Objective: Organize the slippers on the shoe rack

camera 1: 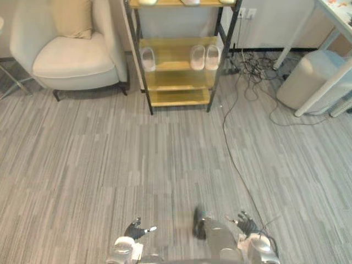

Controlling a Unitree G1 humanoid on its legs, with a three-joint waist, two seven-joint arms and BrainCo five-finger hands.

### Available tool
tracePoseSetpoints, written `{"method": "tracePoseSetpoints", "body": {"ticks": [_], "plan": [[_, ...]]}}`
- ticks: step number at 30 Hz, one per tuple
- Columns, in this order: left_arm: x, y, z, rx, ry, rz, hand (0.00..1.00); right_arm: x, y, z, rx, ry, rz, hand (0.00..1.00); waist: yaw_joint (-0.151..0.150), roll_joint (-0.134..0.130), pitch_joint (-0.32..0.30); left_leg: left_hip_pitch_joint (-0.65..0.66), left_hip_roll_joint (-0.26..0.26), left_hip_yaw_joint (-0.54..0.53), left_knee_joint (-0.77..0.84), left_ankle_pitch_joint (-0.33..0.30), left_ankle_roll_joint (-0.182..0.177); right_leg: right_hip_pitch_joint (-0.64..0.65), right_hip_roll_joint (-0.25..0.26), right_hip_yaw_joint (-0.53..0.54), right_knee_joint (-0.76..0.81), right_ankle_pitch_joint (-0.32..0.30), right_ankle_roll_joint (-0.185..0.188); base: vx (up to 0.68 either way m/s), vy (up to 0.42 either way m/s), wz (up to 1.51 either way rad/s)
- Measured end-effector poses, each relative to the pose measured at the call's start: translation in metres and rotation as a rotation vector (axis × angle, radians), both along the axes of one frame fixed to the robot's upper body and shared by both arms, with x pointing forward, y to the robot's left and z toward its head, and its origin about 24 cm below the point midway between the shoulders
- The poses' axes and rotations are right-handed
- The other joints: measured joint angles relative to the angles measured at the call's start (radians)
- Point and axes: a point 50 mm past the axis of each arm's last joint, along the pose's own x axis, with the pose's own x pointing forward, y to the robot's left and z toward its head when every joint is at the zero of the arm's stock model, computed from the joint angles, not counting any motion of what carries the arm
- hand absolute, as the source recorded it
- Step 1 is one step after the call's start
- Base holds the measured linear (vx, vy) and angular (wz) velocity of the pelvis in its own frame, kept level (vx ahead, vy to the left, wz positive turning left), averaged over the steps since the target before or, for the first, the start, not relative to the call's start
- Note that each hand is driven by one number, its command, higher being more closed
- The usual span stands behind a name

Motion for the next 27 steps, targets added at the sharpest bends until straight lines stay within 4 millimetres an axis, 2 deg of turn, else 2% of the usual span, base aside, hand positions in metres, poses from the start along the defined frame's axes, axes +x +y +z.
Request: {"method": "tracePoseSetpoints", "body": {"ticks": [2, 3, 4, 5, 7, 8, 11, 12, 13, 14, 15, 16, 17, 18, 19, 20, 21, 22, 23, 25, 27], "plan": [[-0.001, -0.006, -0.001, -0.017, 0.011, 0.009, 0.00, -0.005, -0.001, -0.002, 0.000, 0.018, -0.008, 0.00, -0.009, 0.007, 0.001, -0.077, 0.036, -0.044, 0.207, 0.101, -0.055, 0.062, 0.006, -0.020, -0.001, -0.077, -0.012, 0.52, -0.204, 0.25], [-0.002, -0.006, -0.002, -0.021, 0.016, 0.015, 0.00, -0.007, -0.001, -0.003, 0.001, 0.026, -0.006, 0.00, -0.007, 0.008, 0.006, -0.120, 0.060, -0.055, 0.327, 0.136, -0.082, 0.106, 0.012, -0.022, -0.028, -0.086, -0.012, 0.49, -0.141, 0.24], [0.000, -0.004, -0.001, -0.028, 0.004, 0.048, 0.00, -0.012, 0.002, -0.005, 0.008, 0.043, -0.003, 0.00, -0.006, 0.006, 0.012, -0.197, 0.098, -0.063, 0.546, 0.113, -0.097, 0.194, 0.031, -0.024, -0.088, -0.102, -0.017, 0.56, -0.148, 0.12], [0.002, -0.001, 0.001, -0.029, -0.007, 0.075, 0.00, -0.014, 0.004, -0.007, 0.014, 0.049, -0.005, 0.00, -0.001, 0.003, 0.014, -0.251, 0.124, -0.047, 0.680, 0.081, -0.081, 0.273, 0.045, -0.027, -0.135, -0.111, -0.022, 0.54, -0.126, 0.07], [0.004, 0.001, 0.002, -0.030, -0.024, 0.096, 0.00, -0.017, 0.008, -0.008, 0.026, 0.051, -0.010, 0.00, 0.012, -0.014, 0.020, -0.324, 0.142, 0.003, 0.757, 0.034, -0.009, 0.369, 0.053, -0.015, -0.194, -0.135, -0.027, 0.35, -0.049, -0.06], [0.008, 0.001, 0.004, -0.030, -0.043, 0.094, 0.00, -0.017, 0.011, -0.009, 0.034, 0.050, -0.010, 0.00, 0.022, -0.018, 0.019, -0.391, 0.137, 0.038, 0.734, 0.005, 0.023, 0.420, 0.054, 0.002, -0.229, -0.140, -0.022, 0.33, -0.011, -0.32], [0.013, 0.004, 0.007, -0.024, -0.072, 0.094, 0.00, -0.008, 0.016, -0.007, 0.043, 0.030, 0.002, 0.00, 0.044, -0.018, 0.020, -0.500, 0.079, 0.040, 0.487, -0.016, 0.045, 0.481, 0.039, 0.050, -0.266, -0.150, 0.008, 0.30, 0.066, -0.52], [0.013, 0.006, 0.008, -0.017, -0.074, 0.093, 0.00, -0.007, 0.019, -0.007, 0.050, 0.027, 0.007, 0.00, 0.046, -0.023, 0.021, -0.522, 0.026, 0.009, 0.297, 0.009, 0.050, 0.501, 0.019, 0.071, -0.275, -0.165, 0.027, 0.41, 0.171, -0.52], [0.012, 0.006, 0.007, -0.014, -0.071, 0.088, 0.00, -0.008, 0.020, -0.008, 0.050, 0.030, 0.010, 0.00, 0.048, -0.023, 0.018, -0.521, -0.014, -0.026, 0.134, 0.064, 0.045, 0.518, 0.009, 0.091, -0.286, -0.179, 0.046, 0.42, 0.210, -0.57], [0.008, 0.006, 0.006, -0.012, -0.060, 0.086, 0.00, -0.010, 0.020, -0.009, 0.045, 0.041, 0.023, 0.00, 0.052, -0.012, 0.011, -0.520, -0.030, -0.050, 0.011, 0.118, 0.044, 0.534, 0.009, 0.108, -0.293, -0.194, 0.066, 0.36, 0.200, -0.62], [0.003, 0.007, 0.004, -0.017, -0.049, 0.102, 0.00, -0.013, 0.019, -0.009, 0.039, 0.052, 0.032, 0.00, 0.058, -0.003, 0.004, -0.519, -0.028, -0.071, -0.012, 0.197, 0.059, 0.547, 0.016, 0.133, -0.289, -0.218, 0.082, 0.42, 0.222, -0.66], [0.002, 0.007, 0.004, -0.013, -0.046, 0.103, 0.00, -0.016, 0.020, -0.011, 0.041, 0.065, 0.032, 0.00, 0.066, -0.008, -0.011, -0.515, -0.036, -0.082, 0.010, 0.254, 0.111, 0.558, 0.008, 0.155, -0.273, -0.244, 0.103, 0.47, 0.209, -0.49], [0.002, 0.014, 0.004, 0.005, -0.046, 0.098, 0.00, -0.021, 0.027, -0.014, 0.058, 0.083, 0.037, 0.00, 0.068, -0.054, -0.036, -0.519, -0.071, -0.065, 0.041, 0.207, 0.130, 0.557, -0.032, 0.169, -0.236, -0.278, 0.120, 0.49, 0.187, -0.29], [0.002, 0.018, 0.004, 0.017, -0.041, 0.098, 0.00, -0.026, 0.029, -0.016, 0.066, 0.096, 0.037, 0.00, 0.069, -0.077, -0.047, -0.518, -0.085, -0.053, 0.055, 0.176, 0.138, 0.526, -0.052, 0.177, -0.174, -0.295, 0.130, 0.47, 0.153, -0.26], [0.000, 0.023, 0.003, 0.028, -0.031, 0.103, 0.00, -0.027, 0.033, -0.017, 0.076, 0.098, 0.036, 0.00, 0.074, -0.098, -0.055, -0.494, -0.095, -0.031, 0.054, 0.151, 0.142, 0.459, -0.074, 0.196, -0.010, -0.312, 0.146, 0.45, 0.174, -0.32], [-0.001, 0.024, 0.003, 0.035, -0.025, 0.099, 0.00, -0.027, 0.036, -0.018, 0.083, 0.098, 0.038, 0.00, 0.074, -0.108, -0.054, -0.457, -0.104, -0.018, 0.052, 0.130, 0.157, 0.397, -0.089, 0.212, 0.164, -0.299, 0.179, 0.55, 0.234, -0.29], [-0.002, 0.025, 0.002, 0.044, -0.016, 0.088, 0.00, -0.026, 0.039, -0.018, 0.095, 0.094, 0.035, 0.00, 0.073, -0.112, -0.054, -0.413, -0.116, -0.013, 0.047, 0.108, 0.166, 0.342, -0.108, 0.219, 0.323, -0.292, 0.242, 0.59, 0.228, -0.06], [-0.003, 0.025, 0.001, 0.051, -0.007, 0.070, 0.00, -0.027, 0.040, -0.018, 0.093, 0.097, 0.040, 0.00, 0.068, -0.113, -0.053, -0.365, -0.129, -0.015, 0.037, 0.091, 0.176, 0.311, -0.127, 0.197, 0.435, -0.308, 0.250, 0.50, 0.166, 0.10], [-0.005, 0.024, 0.001, 0.054, 0.002, 0.052, 0.00, -0.025, 0.040, -0.018, 0.091, 0.094, 0.048, 0.00, 0.065, -0.113, -0.053, -0.313, -0.138, -0.018, 0.014, 0.080, 0.180, 0.296, -0.145, 0.156, 0.490, -0.325, 0.218, 0.50, 0.122, 0.15], [-0.007, 0.020, -0.001, 0.055, 0.019, 0.027, 0.00, -0.021, 0.039, -0.016, 0.074, 0.090, 0.094, 0.00, 0.063, -0.094, -0.051, -0.216, -0.133, -0.028, -0.059, 0.078, 0.179, 0.258, -0.160, 0.040, 0.451, -0.364, 0.145, 0.46, 0.079, 0.16], [-0.007, 0.019, -0.001, 0.052, 0.024, 0.027, 0.00, -0.018, 0.038, -0.015, 0.071, 0.073, 0.098, 0.00, 0.056, -0.087, -0.048, -0.184, -0.117, -0.039, -0.088, 0.078, 0.179, 0.197, -0.138, 0.022, 0.320, -0.371, 0.129, 0.41, -0.023, 0.23]]}}
